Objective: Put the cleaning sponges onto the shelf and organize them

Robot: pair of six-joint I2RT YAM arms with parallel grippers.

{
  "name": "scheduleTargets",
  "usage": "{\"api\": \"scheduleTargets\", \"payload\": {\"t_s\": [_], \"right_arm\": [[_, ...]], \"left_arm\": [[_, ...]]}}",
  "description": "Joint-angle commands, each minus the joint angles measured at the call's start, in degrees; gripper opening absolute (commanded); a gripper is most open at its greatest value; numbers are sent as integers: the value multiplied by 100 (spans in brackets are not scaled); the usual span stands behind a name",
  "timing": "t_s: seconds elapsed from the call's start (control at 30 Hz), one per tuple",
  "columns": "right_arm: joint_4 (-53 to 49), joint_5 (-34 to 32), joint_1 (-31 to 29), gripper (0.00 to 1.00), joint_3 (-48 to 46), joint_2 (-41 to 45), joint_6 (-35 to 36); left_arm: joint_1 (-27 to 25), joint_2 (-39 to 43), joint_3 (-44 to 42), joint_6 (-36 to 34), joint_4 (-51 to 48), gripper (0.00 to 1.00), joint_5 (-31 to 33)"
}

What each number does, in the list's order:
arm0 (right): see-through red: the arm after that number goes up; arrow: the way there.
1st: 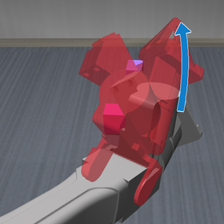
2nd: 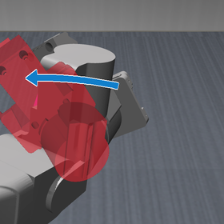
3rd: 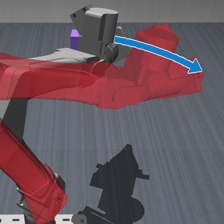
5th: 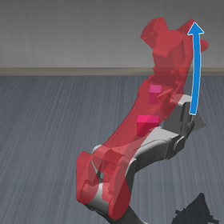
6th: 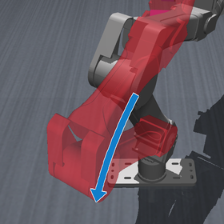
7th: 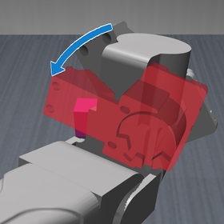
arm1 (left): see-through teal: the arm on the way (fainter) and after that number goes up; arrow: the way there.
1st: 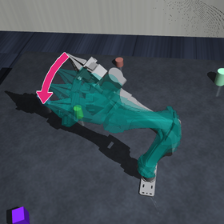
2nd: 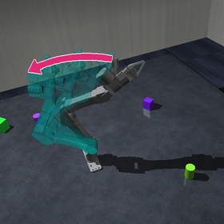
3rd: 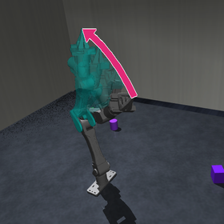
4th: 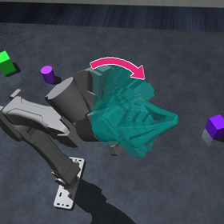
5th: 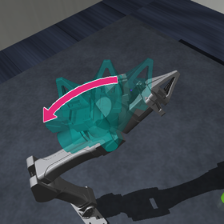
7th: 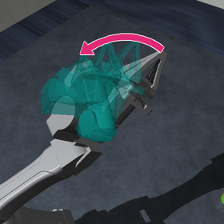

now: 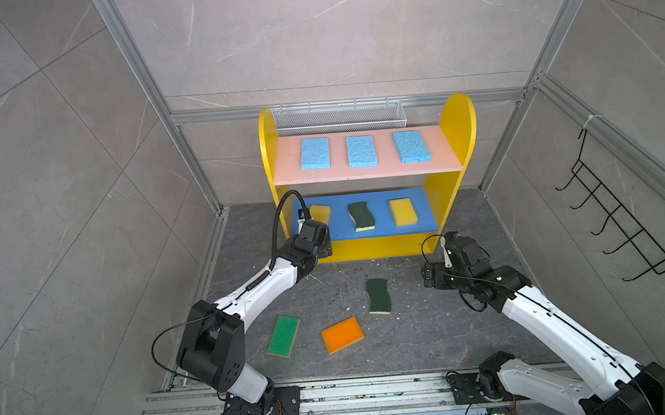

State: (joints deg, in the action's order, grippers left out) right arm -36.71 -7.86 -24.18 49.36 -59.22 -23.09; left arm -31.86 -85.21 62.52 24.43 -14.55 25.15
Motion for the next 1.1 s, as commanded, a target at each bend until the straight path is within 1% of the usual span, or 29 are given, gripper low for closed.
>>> {"api": "scheduleTargets", "payload": {"t_s": [0.0, 0.13, 0.27, 0.33, 0.4, 0.47, 0.53, 0.6, 0.8, 0.9, 1.07], "right_arm": [[103, 108, 19, 92, 69, -41, -44], [115, 157, 19, 92, 91, -19, -103], [205, 282, 19, 92, 106, -48, -191], [241, 324, 11, 92, 130, -100, -243], [265, 361, 10, 91, 141, -133, -277], [287, 397, 9, 90, 147, -131, -313], [280, 423, 1, 90, 151, -115, -326], [254, 429, 5, 89, 168, -90, -308], [147, 417, 3, 89, 227, -41, -205], [116, 393, 2, 89, 247, -19, -146], [35, 320, 1, 89, 283, -12, -58]], "left_arm": [[-66, 773, -368, 49, 115, 86, 21], [-84, 1568, -959, 214, -113, 86, -71], [-83, 2175, -1364, 275, -221, 85, -116], [-84, 2327, -1461, 230, -145, 83, -205], [-84, 2306, -1442, 204, -20, 77, -371], [-84, 2169, -1335, 199, 116, 71, -559], [-84, 1898, -1159, 257, 245, 64, -782], [-84, 1535, -935, 355, 293, 60, -860], [-71, 589, -404, 431, 806, 55, -864], [-64, 171, -41, 446, 804, 53, -713], [-31, -270, 245, 465, 974, 50, -651]]}}
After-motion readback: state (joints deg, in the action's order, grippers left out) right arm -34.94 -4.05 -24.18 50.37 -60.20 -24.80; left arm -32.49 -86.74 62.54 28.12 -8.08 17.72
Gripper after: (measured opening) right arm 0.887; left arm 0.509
